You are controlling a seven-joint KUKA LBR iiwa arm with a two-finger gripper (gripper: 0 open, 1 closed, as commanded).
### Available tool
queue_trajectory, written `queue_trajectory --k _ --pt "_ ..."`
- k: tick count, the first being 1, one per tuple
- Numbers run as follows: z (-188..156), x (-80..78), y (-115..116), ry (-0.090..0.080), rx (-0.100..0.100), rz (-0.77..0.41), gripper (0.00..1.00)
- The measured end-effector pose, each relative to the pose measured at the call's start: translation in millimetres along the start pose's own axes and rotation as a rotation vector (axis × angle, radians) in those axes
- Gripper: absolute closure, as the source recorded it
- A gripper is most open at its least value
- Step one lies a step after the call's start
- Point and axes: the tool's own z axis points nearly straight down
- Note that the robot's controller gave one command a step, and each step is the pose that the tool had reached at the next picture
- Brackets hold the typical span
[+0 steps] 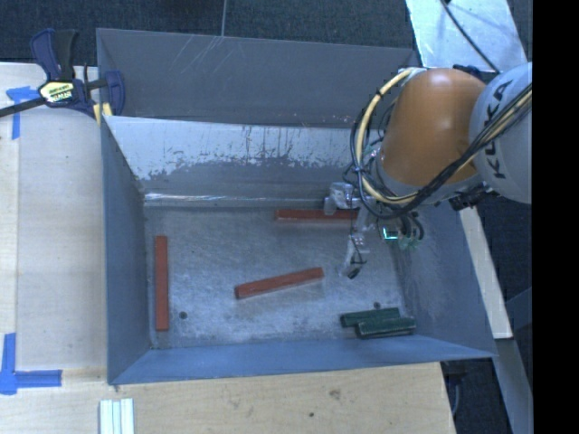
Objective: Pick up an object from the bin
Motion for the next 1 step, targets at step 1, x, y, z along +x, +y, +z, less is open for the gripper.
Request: queue_trajectory --k 1 --pt "96.0 45.8 43.0 0.002 -0.002 0.011 0.0"
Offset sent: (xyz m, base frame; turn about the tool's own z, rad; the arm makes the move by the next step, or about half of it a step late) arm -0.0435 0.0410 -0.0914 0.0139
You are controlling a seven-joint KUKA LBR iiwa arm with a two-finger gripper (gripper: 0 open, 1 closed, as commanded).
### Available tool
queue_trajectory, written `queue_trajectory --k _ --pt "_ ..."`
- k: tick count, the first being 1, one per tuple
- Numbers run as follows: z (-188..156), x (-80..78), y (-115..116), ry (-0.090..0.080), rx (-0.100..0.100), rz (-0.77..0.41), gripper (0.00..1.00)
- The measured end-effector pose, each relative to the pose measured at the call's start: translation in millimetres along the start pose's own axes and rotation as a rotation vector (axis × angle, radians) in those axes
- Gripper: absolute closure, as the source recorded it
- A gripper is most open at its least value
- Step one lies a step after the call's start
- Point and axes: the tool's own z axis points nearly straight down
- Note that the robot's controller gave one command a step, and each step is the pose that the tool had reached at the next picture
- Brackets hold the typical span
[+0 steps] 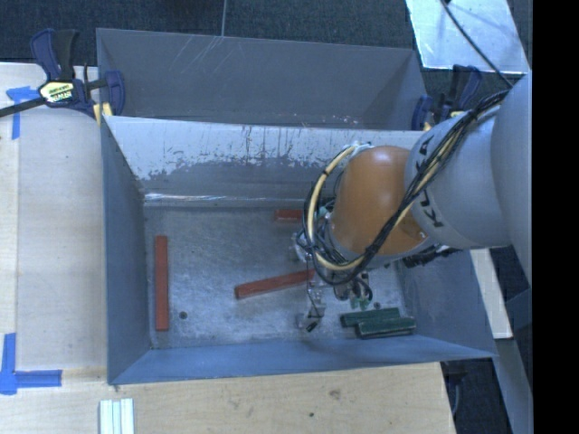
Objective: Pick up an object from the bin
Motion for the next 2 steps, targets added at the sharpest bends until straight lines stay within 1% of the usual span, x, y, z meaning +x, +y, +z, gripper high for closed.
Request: queue_trajectory --k 1,2 --pt "-5.5 -4.1 -1.9 -0.012 0.001 0.002 1.0" --pt "-141.5 -3.1 13.5 -0.017 0.001 -0.041 1.0"
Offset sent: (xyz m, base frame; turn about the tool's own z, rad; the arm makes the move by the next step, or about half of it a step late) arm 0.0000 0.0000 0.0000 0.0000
